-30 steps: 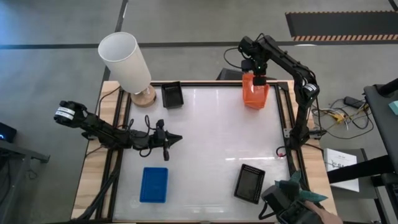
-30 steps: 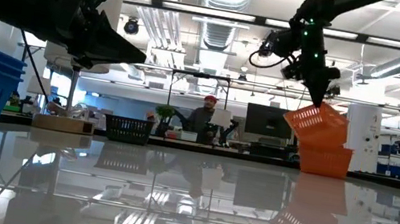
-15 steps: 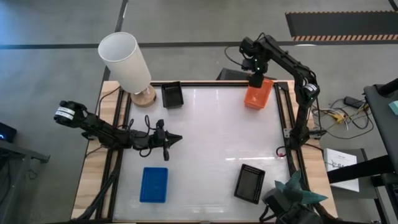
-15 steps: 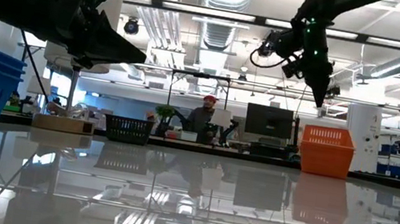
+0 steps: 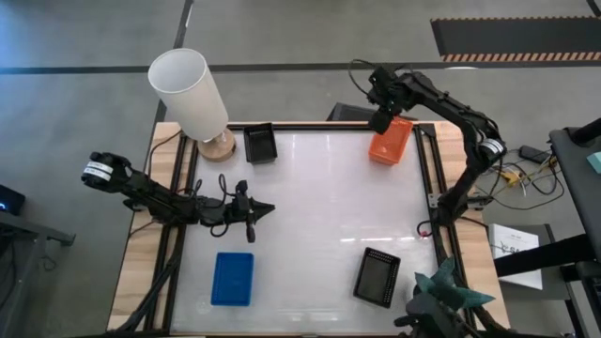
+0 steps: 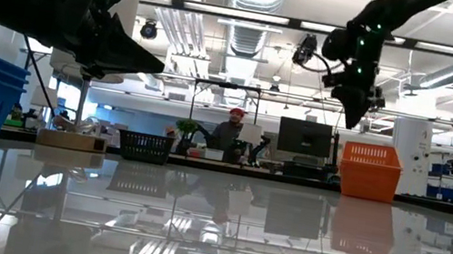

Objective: Stack baskets by color
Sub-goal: Stack the bottom orange bin on top of the top orange bin, then stack the bottom black bin on top of the top black bin

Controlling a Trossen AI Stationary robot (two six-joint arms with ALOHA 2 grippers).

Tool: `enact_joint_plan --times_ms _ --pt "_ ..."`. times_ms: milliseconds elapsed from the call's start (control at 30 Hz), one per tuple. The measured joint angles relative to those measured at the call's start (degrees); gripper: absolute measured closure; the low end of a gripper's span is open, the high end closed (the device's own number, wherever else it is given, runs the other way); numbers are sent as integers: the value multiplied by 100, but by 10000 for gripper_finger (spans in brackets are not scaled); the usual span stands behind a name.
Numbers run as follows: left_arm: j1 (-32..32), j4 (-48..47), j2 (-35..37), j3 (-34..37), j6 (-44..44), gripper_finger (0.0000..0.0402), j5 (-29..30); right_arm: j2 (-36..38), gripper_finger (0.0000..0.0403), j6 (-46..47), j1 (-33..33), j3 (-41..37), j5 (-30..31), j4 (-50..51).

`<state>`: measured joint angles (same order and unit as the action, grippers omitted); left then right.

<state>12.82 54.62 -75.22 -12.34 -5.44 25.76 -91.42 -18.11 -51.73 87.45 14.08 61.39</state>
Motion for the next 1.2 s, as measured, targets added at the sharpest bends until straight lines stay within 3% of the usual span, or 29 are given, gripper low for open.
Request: enact_joint_plan --times_ms 233,600,967,1200 --pt "0 8 0 0 -6 391 0 -152 385 601 -156 -567 343 -551" --pt "0 26 0 0 -10 391 0 -244 390 911 -237 -264 571 -797" --pt "2 23 0 0 -10 391 0 -799 390 931 -317 -368 549 -784" --pt "2 23 0 0 -10 391 0 -506 390 738 -243 -57 543 -605"
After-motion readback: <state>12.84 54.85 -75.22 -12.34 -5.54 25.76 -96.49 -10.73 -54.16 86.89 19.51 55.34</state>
